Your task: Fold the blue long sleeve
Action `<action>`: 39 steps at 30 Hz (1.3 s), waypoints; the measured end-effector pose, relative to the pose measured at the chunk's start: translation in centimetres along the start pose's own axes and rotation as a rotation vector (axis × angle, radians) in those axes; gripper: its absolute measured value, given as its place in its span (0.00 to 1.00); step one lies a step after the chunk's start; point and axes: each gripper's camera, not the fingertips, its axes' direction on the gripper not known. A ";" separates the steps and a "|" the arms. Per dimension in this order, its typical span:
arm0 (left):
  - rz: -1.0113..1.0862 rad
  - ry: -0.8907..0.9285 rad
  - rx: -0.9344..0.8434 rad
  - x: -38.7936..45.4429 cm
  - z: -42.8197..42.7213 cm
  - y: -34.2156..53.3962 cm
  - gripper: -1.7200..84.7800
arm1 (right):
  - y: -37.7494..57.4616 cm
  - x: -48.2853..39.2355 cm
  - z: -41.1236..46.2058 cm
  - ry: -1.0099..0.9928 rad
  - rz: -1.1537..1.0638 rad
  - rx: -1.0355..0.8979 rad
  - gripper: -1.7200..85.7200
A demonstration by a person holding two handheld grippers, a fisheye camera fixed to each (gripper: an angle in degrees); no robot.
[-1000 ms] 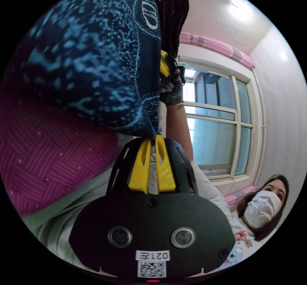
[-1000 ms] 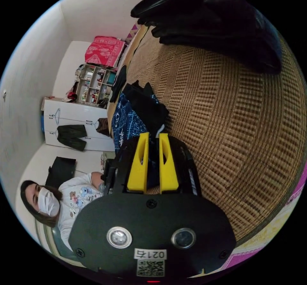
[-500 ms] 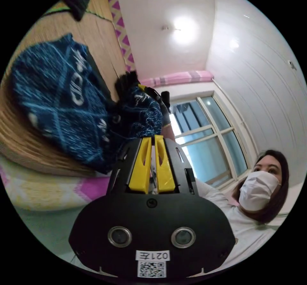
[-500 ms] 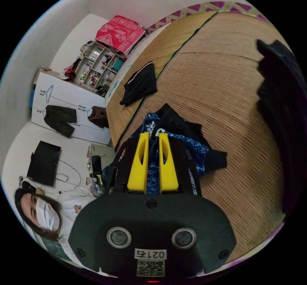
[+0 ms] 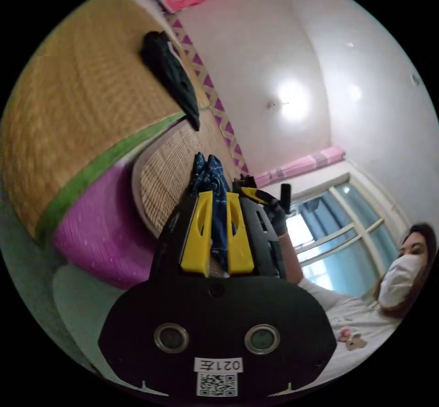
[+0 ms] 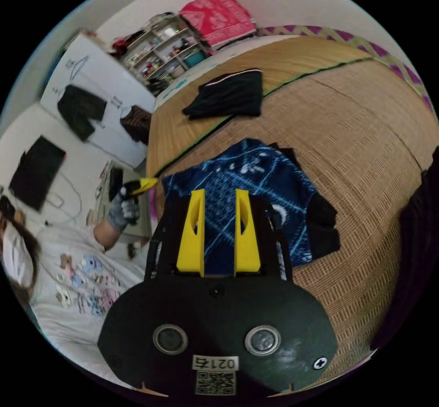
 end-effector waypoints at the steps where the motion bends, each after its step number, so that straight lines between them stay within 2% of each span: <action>1: 0.047 -0.059 -0.044 0.8 1.8 -1.1 0.11 | 1.0 -1.8 0.7 -0.006 -0.062 -0.004 0.13; 4: 0.083 -0.156 -0.206 1.0 6.5 -2.5 0.11 | 3.6 -5.8 3.4 -0.007 -0.195 -0.046 0.14; 6: 0.063 -0.145 -0.201 0.6 7.2 -2.5 0.06 | 5.3 -7.2 5.4 -0.001 -0.237 -0.080 0.14; 8: 0.029 -0.056 -0.140 0.3 6.7 -2.2 0.03 | 7.6 -7.9 7.7 0.069 -0.267 -0.100 0.14; 10: -0.013 -0.064 -0.162 -0.3 7.4 -1.6 0.02 | 9.2 -7.5 7.8 0.102 -0.274 -0.036 0.13; 14: -0.131 0.010 -0.145 -1.7 7.7 -0.7 0.02 | 10.4 -4.5 3.8 0.009 -0.141 0.053 0.12; 18: -0.044 -0.039 -0.073 1.1 6.3 -0.3 0.06 | 12.3 2.3 -1.8 0.019 0.155 0.285 0.14; 20: -0.016 -0.056 -0.121 2.1 7.3 -0.2 0.11 | 13.6 8.3 -3.5 -0.090 0.353 0.376 0.16; 23: -0.033 -0.023 -0.219 2.6 10.1 0.0 0.17 | 14.3 14.5 -3.5 -0.252 0.509 0.419 0.18; 28: -0.009 -0.035 -0.293 4.4 13.5 -0.3 0.20 | 13.2 18.6 -3.0 -0.350 0.564 0.451 0.18; 32: -0.016 -0.031 -0.320 4.9 15.8 -0.5 0.18 | 10.5 20.1 -2.4 -0.356 0.561 0.417 0.17; 35: -0.036 -0.021 -0.325 5.1 17.7 -0.4 0.15 | 8.7 21.2 -1.5 -0.368 0.564 0.377 0.14; 39: -0.060 0.050 -0.336 4.9 19.6 0.6 0.05 | 7.4 21.6 -1.5 -0.350 0.567 0.295 0.10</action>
